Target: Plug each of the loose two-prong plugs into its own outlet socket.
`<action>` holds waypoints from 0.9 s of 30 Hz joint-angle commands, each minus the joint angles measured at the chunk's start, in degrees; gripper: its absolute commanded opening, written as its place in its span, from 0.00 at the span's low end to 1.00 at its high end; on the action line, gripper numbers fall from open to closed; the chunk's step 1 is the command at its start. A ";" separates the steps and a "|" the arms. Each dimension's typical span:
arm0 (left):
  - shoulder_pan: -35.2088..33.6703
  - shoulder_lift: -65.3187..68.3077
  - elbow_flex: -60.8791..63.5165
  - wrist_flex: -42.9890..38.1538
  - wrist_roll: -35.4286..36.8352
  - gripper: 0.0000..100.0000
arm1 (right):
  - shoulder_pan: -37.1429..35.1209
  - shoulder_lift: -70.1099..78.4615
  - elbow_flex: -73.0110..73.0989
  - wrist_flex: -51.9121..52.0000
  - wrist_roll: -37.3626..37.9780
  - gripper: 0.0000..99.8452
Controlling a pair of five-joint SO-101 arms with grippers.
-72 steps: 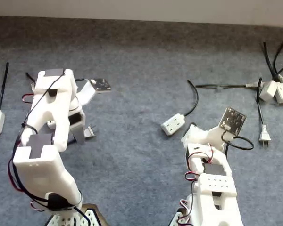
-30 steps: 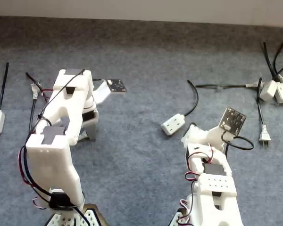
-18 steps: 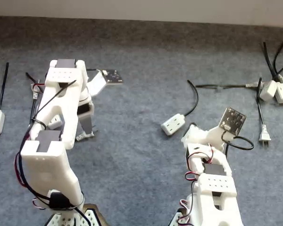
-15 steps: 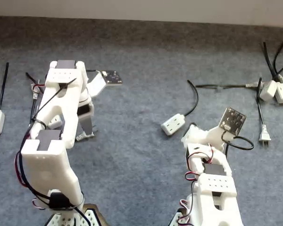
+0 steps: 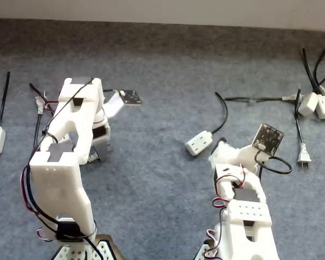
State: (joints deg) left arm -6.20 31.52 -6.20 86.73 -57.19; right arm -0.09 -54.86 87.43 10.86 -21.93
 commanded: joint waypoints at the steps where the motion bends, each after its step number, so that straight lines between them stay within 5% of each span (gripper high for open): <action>1: -0.04 -4.09 -2.86 2.81 0.00 0.22 | -0.40 -1.01 -0.22 -1.45 0.62 0.33; 8: -0.66 -8.13 -3.38 4.31 0.97 0.22 | -0.40 -1.01 -0.22 -1.45 0.62 0.33; 13: -1.54 -3.21 -3.38 -2.02 7.38 0.22 | -0.40 -1.01 -0.22 -1.45 0.62 0.33; 27: -1.27 1.01 -2.24 -1.14 7.21 0.22 | -0.40 -1.01 -0.22 -1.45 0.62 0.33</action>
State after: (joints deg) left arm -7.08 32.31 -9.71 85.23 -50.15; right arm -0.09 -54.86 87.43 10.51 -21.93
